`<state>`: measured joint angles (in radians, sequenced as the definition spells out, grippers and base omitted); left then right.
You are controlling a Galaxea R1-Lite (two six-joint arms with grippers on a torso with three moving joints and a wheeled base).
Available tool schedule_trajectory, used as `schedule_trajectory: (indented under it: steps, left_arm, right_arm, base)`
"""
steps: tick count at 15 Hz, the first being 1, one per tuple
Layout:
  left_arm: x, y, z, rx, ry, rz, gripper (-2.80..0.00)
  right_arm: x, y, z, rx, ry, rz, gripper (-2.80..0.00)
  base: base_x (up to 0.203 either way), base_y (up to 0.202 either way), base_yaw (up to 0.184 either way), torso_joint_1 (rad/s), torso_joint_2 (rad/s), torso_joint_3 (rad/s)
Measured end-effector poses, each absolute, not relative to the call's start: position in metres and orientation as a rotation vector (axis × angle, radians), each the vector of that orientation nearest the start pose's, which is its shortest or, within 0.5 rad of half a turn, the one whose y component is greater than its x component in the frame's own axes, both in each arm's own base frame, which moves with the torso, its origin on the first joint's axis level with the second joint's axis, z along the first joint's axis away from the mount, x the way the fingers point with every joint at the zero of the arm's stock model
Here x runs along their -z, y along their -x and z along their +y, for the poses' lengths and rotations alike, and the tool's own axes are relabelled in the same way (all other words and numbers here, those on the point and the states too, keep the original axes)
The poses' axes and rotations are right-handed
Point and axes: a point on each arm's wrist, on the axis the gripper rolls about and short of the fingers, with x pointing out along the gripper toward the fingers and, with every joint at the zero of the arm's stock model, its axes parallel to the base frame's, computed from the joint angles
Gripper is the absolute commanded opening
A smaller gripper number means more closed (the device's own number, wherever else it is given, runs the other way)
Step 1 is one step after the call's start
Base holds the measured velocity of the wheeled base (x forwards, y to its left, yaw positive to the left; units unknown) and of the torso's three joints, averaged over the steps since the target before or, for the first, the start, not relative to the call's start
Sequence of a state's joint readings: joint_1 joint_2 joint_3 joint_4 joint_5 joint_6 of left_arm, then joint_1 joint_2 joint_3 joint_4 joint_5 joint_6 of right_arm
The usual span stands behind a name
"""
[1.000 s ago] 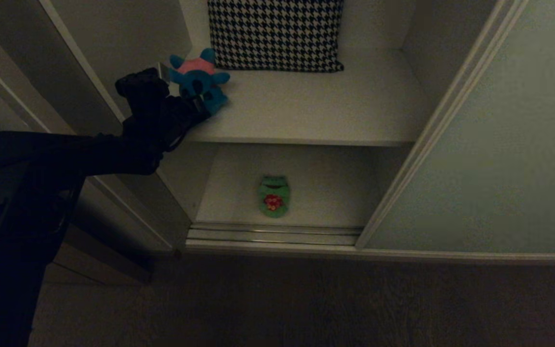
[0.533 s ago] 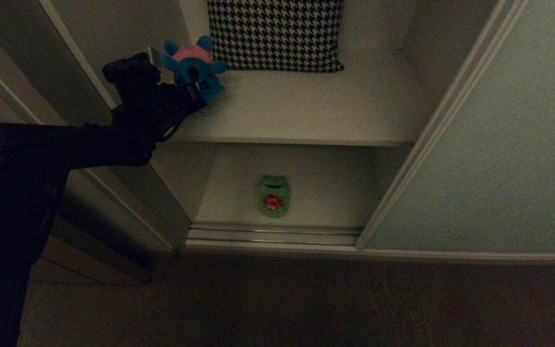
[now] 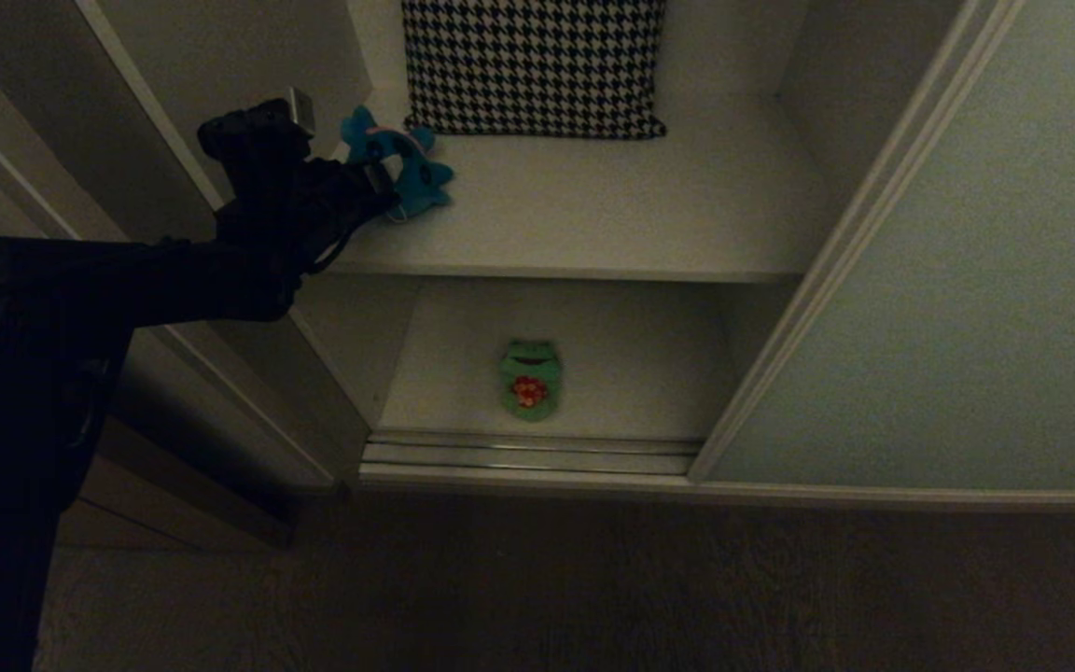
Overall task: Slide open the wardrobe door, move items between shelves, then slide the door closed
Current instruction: Place the blue doll on the higher shelf
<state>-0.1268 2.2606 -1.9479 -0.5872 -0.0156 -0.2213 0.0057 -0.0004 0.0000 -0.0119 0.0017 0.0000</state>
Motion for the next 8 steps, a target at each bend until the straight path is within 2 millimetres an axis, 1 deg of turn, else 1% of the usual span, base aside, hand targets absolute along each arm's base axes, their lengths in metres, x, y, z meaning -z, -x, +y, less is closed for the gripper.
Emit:
schedule_trajectory:
  steps: [2, 4, 8]
  left_arm:
    - [-0.279, -0.474, -0.061, 0.171, 0.232, -0.261, 0.0]
    - [-0.288, -0.469, -0.06, 0.167, 0.239, -0.277, 0.0]
    - [-0.325, -0.44, -0.054, 0.157, 0.236, -0.292, 0.0]
  right_arm:
    - [-0.077, 0.023, 0.0, -0.007, 0.0, -0.012, -2.8]
    - [-0.077, 0.023, 0.0, -0.007, 0.0, -0.012, -2.8]
    - [-0.077, 0.023, 0.0, -0.007, 0.0, -0.012, -2.8]
  base:
    - [0.0, 0.0, 0.0, 0.0, 0.0, 0.0]
    - [0.0, 0.0, 0.0, 0.0, 0.0, 0.0]
    - [0.0, 0.0, 0.0, 0.0, 0.0, 0.0]
